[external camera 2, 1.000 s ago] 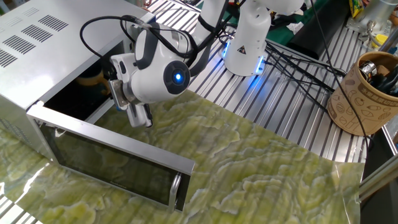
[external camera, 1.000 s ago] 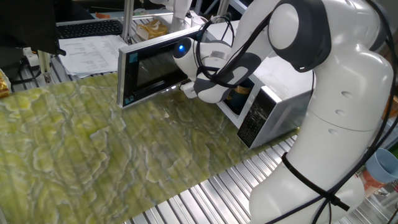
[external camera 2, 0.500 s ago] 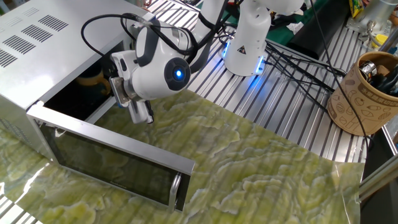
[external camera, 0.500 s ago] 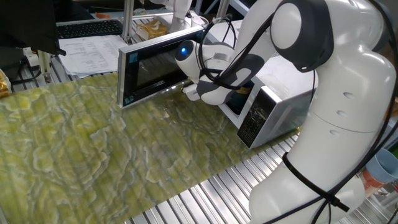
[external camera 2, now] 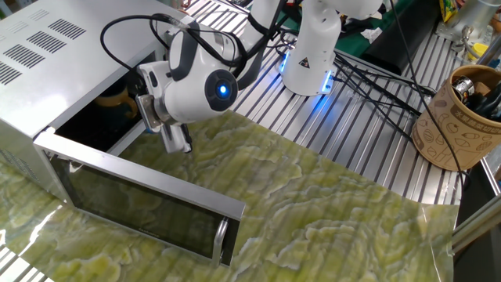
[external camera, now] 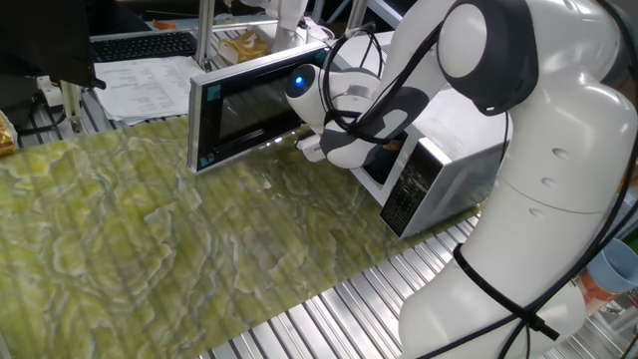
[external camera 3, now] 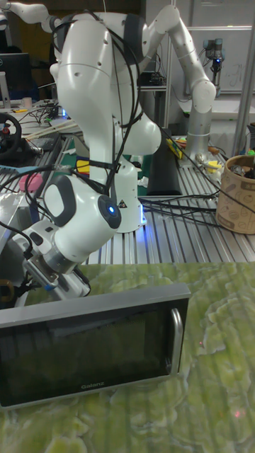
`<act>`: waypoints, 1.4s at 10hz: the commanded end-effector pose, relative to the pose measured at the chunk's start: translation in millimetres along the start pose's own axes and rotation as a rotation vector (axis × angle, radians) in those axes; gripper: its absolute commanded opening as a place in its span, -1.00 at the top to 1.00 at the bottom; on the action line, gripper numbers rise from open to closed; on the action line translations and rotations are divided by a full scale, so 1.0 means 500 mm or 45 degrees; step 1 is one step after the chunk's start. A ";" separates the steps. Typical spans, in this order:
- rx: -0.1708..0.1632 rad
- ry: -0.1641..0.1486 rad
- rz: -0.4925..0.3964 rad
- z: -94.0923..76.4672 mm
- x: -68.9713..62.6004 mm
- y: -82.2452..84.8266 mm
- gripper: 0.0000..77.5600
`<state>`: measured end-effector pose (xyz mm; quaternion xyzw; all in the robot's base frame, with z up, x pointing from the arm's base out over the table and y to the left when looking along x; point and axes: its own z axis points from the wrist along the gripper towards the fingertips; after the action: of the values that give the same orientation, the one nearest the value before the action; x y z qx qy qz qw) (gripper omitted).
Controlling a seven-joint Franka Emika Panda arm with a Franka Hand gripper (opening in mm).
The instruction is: Put the bowl into the microwave
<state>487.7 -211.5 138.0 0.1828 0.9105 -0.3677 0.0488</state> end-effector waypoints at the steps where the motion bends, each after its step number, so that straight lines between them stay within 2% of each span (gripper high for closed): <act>1: -0.002 -0.006 -0.010 0.008 -0.005 -0.011 0.97; 8: 0.000 -0.008 -0.012 0.007 -0.008 -0.015 0.97; 13: -0.004 0.052 0.099 -0.050 0.000 0.028 0.97; 14: -0.038 0.066 0.141 -0.070 0.003 0.038 0.97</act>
<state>491.3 -190.1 143.6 0.2127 0.9065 -0.3620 0.0440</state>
